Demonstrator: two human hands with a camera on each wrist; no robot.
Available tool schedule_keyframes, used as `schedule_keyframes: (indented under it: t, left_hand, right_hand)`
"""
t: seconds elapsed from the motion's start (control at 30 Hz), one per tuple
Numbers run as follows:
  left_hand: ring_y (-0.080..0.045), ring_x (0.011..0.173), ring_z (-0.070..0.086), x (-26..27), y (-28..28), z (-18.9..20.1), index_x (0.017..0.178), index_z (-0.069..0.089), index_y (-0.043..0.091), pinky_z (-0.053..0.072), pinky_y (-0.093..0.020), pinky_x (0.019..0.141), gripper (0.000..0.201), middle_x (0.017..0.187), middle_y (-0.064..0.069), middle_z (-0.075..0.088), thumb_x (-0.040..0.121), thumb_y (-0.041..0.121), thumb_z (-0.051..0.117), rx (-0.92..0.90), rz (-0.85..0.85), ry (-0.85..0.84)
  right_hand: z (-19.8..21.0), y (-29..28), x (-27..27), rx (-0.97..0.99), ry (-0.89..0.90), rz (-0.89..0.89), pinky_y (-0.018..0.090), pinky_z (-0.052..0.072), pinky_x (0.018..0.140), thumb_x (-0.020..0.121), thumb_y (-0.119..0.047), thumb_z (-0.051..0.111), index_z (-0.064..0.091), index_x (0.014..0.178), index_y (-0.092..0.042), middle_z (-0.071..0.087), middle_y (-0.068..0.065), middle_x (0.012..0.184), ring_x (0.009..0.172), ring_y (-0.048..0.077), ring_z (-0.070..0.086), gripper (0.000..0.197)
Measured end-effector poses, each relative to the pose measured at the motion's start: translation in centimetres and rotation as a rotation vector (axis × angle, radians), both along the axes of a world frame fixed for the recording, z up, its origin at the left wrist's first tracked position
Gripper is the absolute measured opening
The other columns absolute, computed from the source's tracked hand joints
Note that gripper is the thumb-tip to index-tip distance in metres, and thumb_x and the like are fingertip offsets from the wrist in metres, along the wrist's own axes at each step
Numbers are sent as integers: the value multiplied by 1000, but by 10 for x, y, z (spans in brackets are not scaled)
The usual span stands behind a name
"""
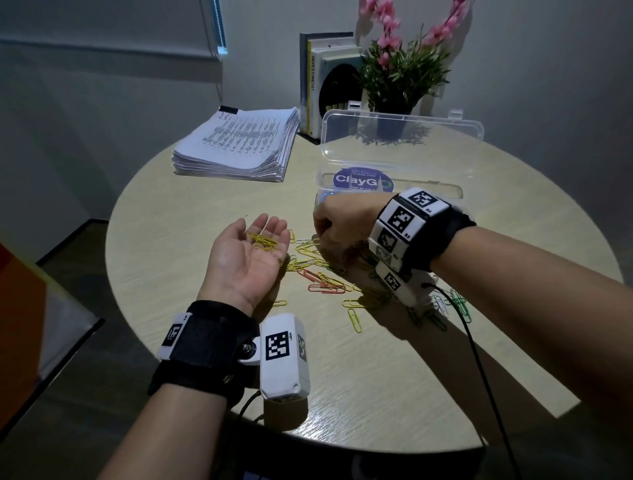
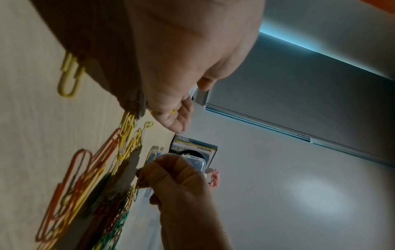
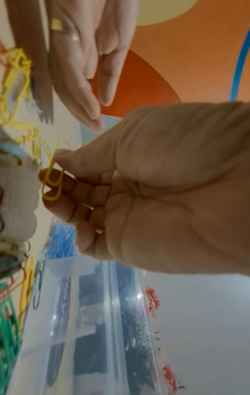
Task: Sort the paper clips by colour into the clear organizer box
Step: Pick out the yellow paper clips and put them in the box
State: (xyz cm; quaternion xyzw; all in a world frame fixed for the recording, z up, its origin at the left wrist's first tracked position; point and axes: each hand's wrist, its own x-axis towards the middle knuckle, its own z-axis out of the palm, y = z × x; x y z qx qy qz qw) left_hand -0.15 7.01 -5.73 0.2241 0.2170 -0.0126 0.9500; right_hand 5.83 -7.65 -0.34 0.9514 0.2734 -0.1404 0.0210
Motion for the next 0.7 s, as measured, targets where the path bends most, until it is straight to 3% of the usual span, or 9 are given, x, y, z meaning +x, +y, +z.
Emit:
schedule_keyframes:
  t: [0.2,0.37,0.43,0.57,0.7]
  left_hand:
    - [-26,94,58,-5,1,1,98,56,1,44,-37,86,34,97,-14,58,101,26,33,30,-10,9]
    - [-26,92,59,-12,6,2,98,57,2,44,-37,89,34,96,-13,59,101,26,33,33,0,7]
    - [-26,92,59,-14,6,2,99,57,2,44,-37,87,34,96,-13,59,101,26,33,35,-1,10]
    - [-26,91,59,-15,5,3,99,57,2,44,-36,88,34,96,-13,59,101,26,34,44,-6,9]
    - [-26,91,59,-16,4,4,99,57,2,44,-36,86,34,97,-14,59,101,26,34,48,-17,7]
  right_hand:
    - [-11,9,2,-45,-79,-7,32,52,77,90,-18,60,69,105,-4,70,10,105,95,25,65,22]
    - [-14,12,-2,-114,-40,-36,36,55,85,91,-20,57,64,106,-2,67,12,102,96,28,64,25]
    - [-14,13,-4,-129,-18,-58,36,55,83,91,-19,53,63,104,-3,66,11,102,95,28,63,23]
    - [-17,14,-10,-133,-71,-53,29,45,67,92,-16,49,64,104,-3,59,7,89,83,23,57,23]
    - [-14,13,-10,-17,-45,-64,30,51,76,91,-22,55,65,108,-5,66,8,101,88,20,58,26]
